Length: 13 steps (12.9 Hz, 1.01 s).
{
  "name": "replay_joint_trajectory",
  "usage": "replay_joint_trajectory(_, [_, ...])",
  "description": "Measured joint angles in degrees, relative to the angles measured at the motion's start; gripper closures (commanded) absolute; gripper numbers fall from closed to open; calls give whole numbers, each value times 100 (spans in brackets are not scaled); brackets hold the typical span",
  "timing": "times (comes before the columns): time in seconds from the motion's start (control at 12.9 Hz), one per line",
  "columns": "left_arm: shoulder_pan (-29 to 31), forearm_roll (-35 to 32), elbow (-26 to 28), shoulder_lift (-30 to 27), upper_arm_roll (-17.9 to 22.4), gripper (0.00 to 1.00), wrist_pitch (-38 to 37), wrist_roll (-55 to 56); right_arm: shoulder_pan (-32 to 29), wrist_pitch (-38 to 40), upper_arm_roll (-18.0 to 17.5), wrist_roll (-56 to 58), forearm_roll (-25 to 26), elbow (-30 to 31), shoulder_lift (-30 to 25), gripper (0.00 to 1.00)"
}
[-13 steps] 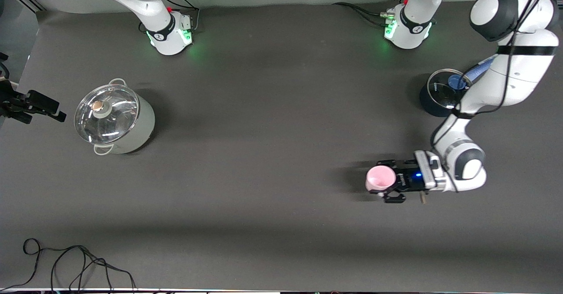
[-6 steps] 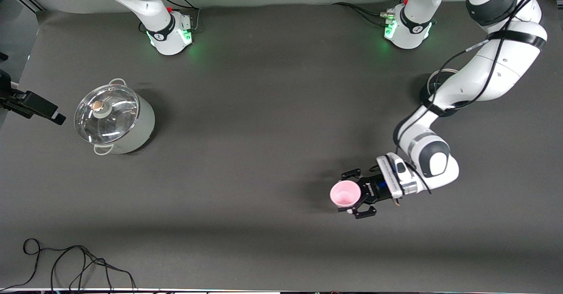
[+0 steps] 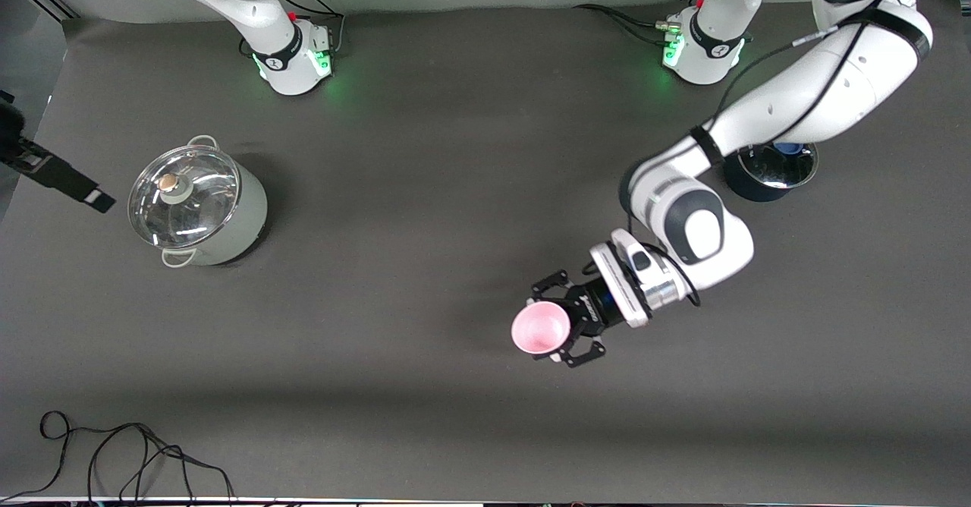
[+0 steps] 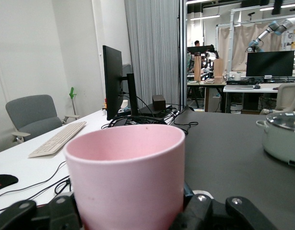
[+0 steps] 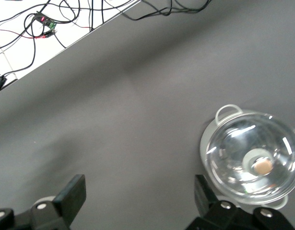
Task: Transfer pink cup from left to right arm
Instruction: 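Carry the pink cup with the left gripper toward the right gripper, then bring the right gripper to the cup rim while the left gripper holds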
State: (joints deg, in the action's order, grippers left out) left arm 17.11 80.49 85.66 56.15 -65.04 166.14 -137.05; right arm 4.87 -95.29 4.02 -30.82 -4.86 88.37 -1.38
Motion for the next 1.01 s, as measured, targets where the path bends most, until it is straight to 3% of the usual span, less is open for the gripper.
replay_joint_trajectory(0.23, [-576,-3,-381,-59,-266,100,921,641,220,8,-29,-540,3,-31,5,0])
replay_joint_trajectory(0.54, [-1980,-8,-1399,-199,-288,100,2386,1120,515,21,-75,-995,-28,-98,123,0])
replay_joint_trajectory(0.78, [-2590,-8,-1809,-214,-238,100,2859,1261,926,24,-109,-1744,-168,-541,573,0])
replay_joint_trajectory(1.01, [-2834,-7,-1983,-212,-198,100,2973,1373,1157,165,-114,-2304,-261,-1042,886,0])
